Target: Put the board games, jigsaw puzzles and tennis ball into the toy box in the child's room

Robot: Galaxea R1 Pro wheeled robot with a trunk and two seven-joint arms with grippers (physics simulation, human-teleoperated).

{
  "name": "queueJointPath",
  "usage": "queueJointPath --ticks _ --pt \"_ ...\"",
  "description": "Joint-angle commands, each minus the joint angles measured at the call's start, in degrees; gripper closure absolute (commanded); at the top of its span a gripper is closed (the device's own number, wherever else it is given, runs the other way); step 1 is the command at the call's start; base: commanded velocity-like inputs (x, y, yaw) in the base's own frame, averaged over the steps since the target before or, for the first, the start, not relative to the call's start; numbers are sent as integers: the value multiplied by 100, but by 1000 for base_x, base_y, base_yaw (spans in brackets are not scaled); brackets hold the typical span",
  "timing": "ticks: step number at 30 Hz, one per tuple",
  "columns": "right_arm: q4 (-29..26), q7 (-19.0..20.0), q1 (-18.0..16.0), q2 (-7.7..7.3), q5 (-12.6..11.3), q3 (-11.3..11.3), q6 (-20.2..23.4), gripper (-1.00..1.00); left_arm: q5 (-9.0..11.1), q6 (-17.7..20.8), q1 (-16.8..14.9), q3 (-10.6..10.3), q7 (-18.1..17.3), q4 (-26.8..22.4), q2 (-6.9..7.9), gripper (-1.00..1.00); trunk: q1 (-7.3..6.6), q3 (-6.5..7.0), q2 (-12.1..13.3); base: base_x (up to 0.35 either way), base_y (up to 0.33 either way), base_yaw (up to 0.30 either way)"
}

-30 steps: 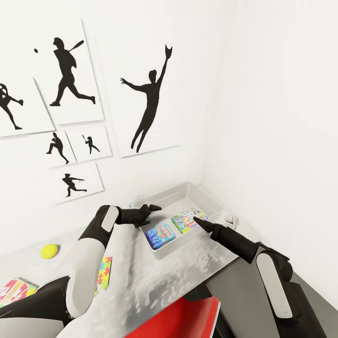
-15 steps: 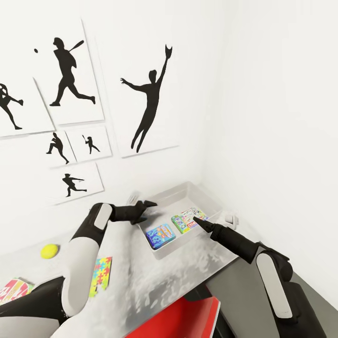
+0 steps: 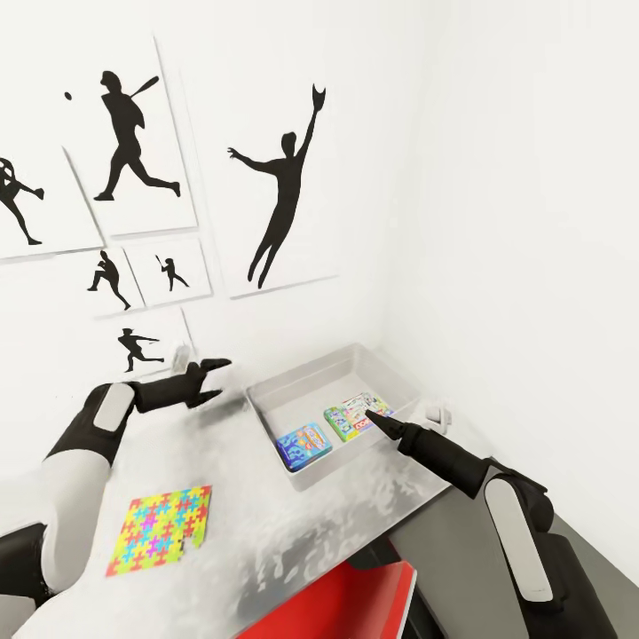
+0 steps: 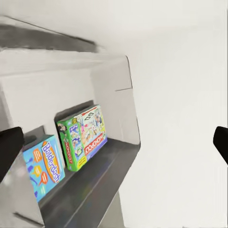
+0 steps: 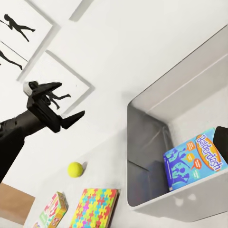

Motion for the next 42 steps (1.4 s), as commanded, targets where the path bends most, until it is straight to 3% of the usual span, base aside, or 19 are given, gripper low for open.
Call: queueJointPath --ticks 1,4,8,12,15,21,33,42 --pt "-2 9 -6 2 -17 -8 41 -100 -47 31 -3 -11 -221 2 104 -100 4 -12 -12 0 0 0" --pt "-3 9 -6 4 -17 -5 41 -100 -50 31 31 -350 -1145 8 634 -100 4 -12 -12 0 0 0" --pt "-1 9 -6 5 -17 -1 41 -100 -70 31 185 -745 -2244 25 1192 -100 4 -12 -12 0 0 0" --pt "-1 9 -4 5 -13 0 41 -100 -92 26 576 -862 -3092 41 1598 -100 4 -12 -12 0 0 0" --pt "-1 9 -3 6 -9 5 38 -100 -95 -8 842 -886 -3405 52 1828 -100 4 -12 -12 0 0 0" --pt "18 6 2 11 3 18 23 -100 -69 -115 1165 -870 -3634 58 2030 -100 4 -12 -12 0 0 0" --pt "49 0 3 23 9 67 -276 -100 -48 -149 1245 -857 -3896 61 2215 -100 4 -10 -12 -11 0 0" --pt "60 0 3 21 9 69 -300 -100 -44 -150 1248 -867 -4025 58 2255 -100 4 40 -12 -92 0 0"
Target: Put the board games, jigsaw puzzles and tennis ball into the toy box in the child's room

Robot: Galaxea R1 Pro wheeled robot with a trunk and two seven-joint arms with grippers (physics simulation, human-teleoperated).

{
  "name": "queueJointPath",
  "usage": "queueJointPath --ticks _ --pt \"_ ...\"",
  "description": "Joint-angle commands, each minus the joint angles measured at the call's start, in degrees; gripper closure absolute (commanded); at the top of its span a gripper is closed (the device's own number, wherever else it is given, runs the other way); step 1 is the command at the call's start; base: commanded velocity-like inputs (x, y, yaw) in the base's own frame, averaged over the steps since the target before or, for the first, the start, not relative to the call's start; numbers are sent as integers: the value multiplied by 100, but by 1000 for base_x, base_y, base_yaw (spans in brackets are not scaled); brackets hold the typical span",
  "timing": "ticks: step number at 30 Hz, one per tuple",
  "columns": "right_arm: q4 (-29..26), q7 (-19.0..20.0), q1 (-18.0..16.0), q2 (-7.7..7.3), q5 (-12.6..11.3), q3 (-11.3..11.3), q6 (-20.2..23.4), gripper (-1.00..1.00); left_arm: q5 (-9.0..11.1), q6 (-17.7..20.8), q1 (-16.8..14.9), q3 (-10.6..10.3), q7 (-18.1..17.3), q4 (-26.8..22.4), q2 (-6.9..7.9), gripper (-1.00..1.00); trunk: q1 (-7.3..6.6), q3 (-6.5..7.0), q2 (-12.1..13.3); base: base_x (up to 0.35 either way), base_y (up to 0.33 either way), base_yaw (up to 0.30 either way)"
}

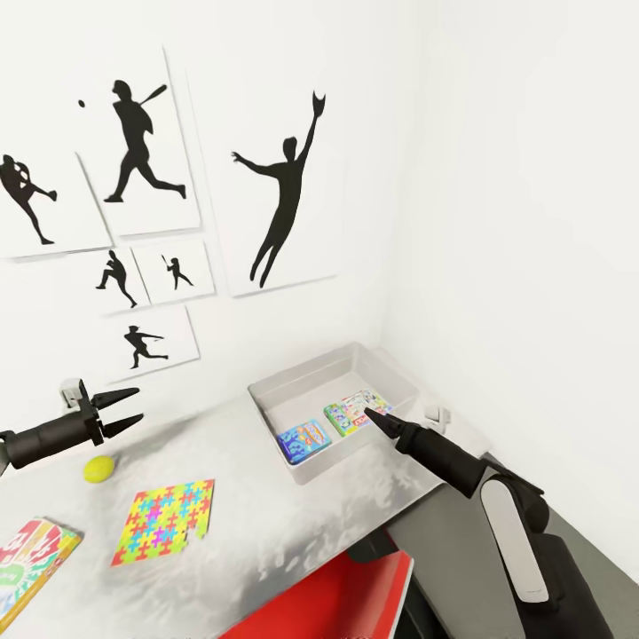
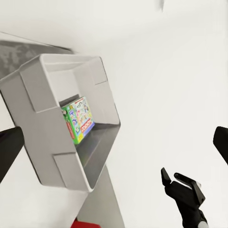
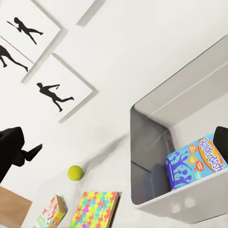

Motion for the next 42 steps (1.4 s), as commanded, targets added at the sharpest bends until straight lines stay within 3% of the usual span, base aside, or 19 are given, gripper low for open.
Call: queueJointPath --ticks 1,30,42 --pt "-2 6 -7 -1 -24 -9 45 -100 0 30 -5 2 -17 1 1 -100 3 -9 -12 -25 0 0" --pt "1 -23 -6 -3 -24 -6 42 -100 9 21 -5 -4 -26 0 -7 -100 3 -1 -12 -142 0 1" --pt "-2 -31 -6 2 -24 -6 41 -100 10 21 -5 -9 -25 0 -10 -100 3 5 -12 -46 0 217"
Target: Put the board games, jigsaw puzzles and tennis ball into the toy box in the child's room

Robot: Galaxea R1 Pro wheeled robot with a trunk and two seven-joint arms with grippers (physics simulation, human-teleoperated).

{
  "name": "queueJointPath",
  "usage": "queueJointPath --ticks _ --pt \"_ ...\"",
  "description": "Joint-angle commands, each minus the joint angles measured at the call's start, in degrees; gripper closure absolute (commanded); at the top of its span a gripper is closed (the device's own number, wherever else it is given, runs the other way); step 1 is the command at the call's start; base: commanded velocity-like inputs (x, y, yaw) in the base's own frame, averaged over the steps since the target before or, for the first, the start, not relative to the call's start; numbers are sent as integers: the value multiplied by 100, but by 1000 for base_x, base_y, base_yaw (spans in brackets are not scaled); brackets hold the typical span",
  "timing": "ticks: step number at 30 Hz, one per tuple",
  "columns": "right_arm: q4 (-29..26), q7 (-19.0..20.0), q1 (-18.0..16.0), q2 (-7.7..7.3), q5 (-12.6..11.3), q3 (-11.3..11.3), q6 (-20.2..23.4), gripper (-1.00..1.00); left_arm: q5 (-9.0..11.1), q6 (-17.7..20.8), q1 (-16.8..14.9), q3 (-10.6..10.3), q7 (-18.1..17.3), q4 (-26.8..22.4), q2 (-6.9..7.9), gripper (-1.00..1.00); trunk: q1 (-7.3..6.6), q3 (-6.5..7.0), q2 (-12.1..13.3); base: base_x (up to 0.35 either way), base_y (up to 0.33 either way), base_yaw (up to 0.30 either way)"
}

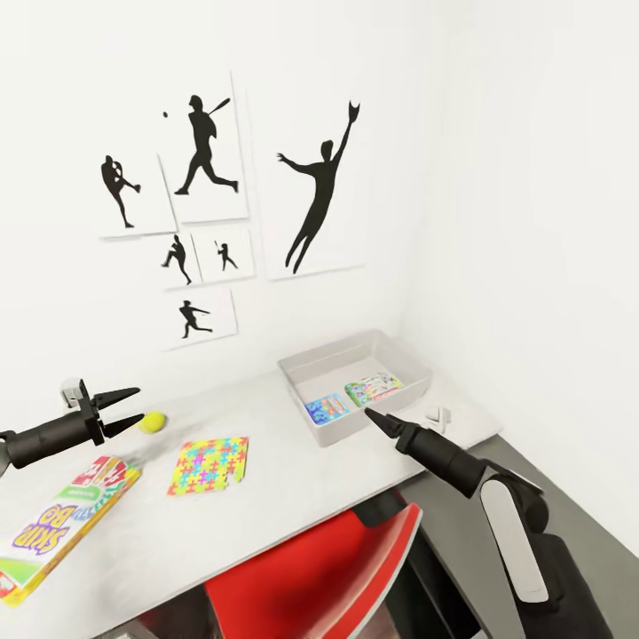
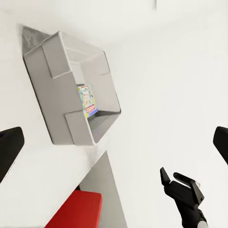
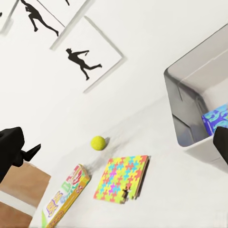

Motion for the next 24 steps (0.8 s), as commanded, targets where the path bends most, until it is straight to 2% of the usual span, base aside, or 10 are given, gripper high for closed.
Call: queueJointPath --ticks 1,7,24 --pt "-4 6 -4 0 -25 -9 43 -100 0 30 -8 2 -14 4 -2 -100 3 -12 -12 -5 0 212" --pt "-4 0 -4 0 -25 -9 43 -100 1 30 -8 -2 -13 4 -7 -100 3 -12 -12 -2 36 70" --pt "-3 -9 -4 5 -19 -9 37 -100 2 30 -8 -3 -13 -14 -35 -100 3 -12 -12 -1 18 5"
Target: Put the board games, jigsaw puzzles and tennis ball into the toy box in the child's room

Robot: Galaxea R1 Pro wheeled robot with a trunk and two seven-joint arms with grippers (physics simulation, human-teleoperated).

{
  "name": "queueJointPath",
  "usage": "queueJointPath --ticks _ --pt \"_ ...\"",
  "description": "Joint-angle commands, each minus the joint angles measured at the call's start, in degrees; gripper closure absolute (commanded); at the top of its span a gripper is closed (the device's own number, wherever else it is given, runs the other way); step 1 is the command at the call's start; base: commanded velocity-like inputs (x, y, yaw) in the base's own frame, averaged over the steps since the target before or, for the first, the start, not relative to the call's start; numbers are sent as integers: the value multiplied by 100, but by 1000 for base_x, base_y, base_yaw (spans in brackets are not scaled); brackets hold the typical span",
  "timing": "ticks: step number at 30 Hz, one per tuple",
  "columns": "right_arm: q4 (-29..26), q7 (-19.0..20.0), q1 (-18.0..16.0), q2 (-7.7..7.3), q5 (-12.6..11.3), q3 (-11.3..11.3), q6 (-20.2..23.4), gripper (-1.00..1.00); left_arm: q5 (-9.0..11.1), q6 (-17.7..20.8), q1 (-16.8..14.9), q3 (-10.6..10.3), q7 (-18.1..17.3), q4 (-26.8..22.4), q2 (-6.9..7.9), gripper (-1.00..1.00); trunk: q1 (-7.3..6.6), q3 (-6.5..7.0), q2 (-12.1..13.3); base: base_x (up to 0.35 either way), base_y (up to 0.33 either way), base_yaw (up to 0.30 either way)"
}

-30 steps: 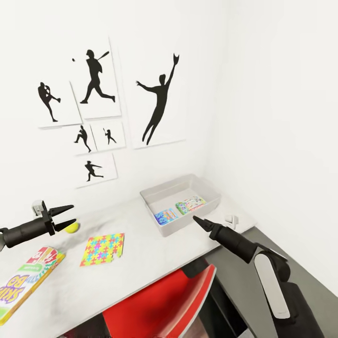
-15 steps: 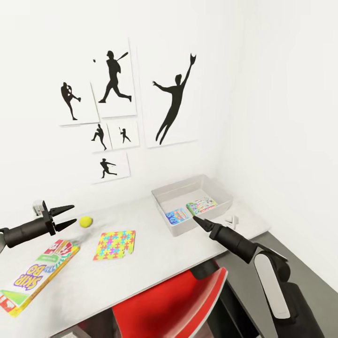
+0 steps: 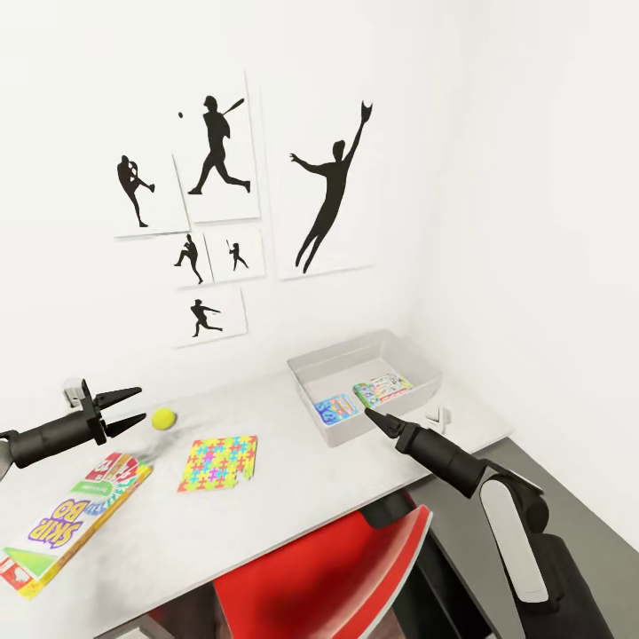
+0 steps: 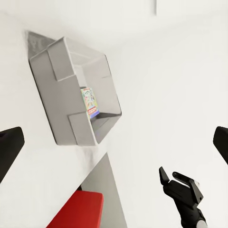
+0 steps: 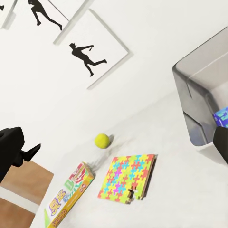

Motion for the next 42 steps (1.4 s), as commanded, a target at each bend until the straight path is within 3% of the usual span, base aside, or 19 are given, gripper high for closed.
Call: queueJointPath --ticks 1,14,42 --pt "-3 6 -6 2 -24 -8 43 -100 0 30 -5 4 -14 2 1 -100 3 -12 -12 -27 0 0" --pt "-4 3 -6 28 -21 -1 41 -100 0 30 -5 0 -14 2 -4 -100 3 -12 -12 -111 32 56" --pt "-4 -4 -6 48 -21 0 41 -100 0 30 -5 -4 -14 2 -4 -100 3 -12 -12 -131 200 275"
